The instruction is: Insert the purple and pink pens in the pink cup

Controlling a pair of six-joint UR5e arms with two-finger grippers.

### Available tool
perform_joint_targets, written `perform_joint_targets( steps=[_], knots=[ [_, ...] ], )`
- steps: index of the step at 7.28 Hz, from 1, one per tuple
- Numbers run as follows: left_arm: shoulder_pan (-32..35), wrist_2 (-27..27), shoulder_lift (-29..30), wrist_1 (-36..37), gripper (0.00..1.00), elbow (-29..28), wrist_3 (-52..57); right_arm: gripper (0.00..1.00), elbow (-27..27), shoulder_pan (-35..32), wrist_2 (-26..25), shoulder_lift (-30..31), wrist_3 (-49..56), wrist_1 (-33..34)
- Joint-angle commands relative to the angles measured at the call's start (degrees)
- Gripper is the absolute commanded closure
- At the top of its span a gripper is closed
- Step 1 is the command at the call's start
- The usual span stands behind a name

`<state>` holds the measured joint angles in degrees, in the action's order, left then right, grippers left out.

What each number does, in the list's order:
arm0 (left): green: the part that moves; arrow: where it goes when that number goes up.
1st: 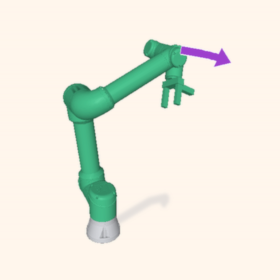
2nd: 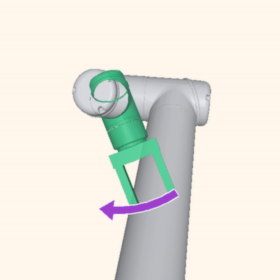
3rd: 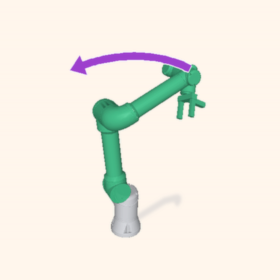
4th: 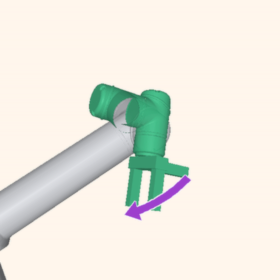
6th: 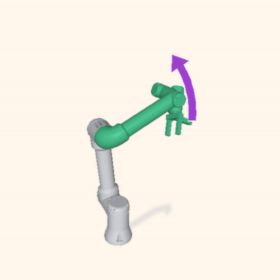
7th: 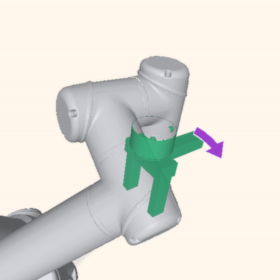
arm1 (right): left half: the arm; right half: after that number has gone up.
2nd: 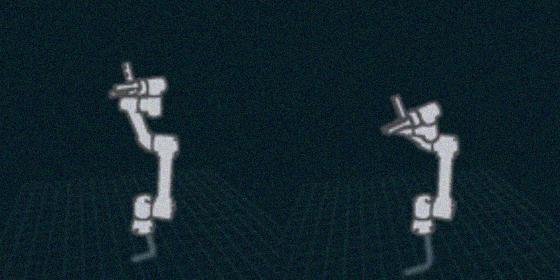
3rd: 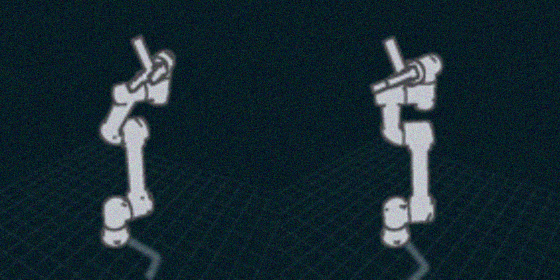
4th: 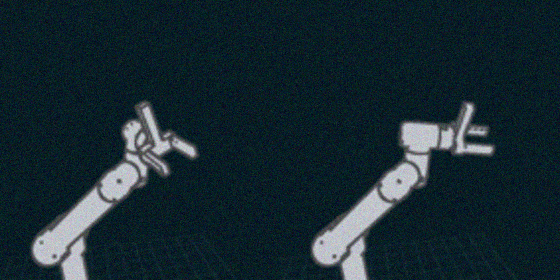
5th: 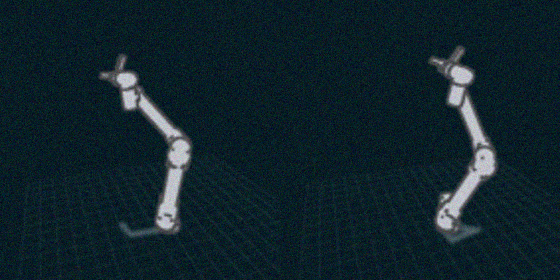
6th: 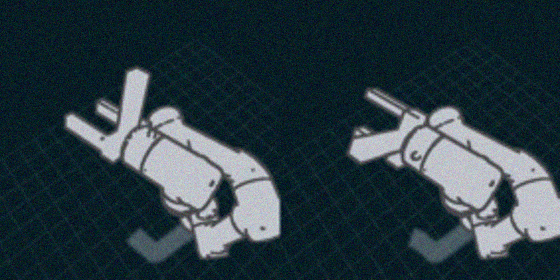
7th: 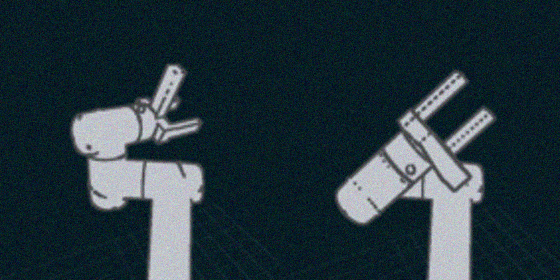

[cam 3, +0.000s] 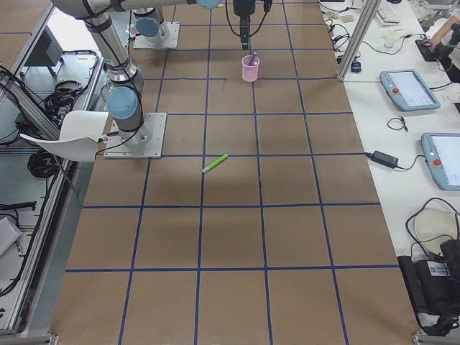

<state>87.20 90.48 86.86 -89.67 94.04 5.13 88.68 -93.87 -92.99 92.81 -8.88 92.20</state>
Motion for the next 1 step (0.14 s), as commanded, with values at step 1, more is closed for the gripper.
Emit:
perform_joint_targets(
  steps=[1],
  knots=[
    [-0.01, -0.04, -0.02, 0.1, 0.0, 0.35, -0.03, 0.0, 0.0, 0.0, 0.0, 0.0, 0.09, 0.0]
  ],
)
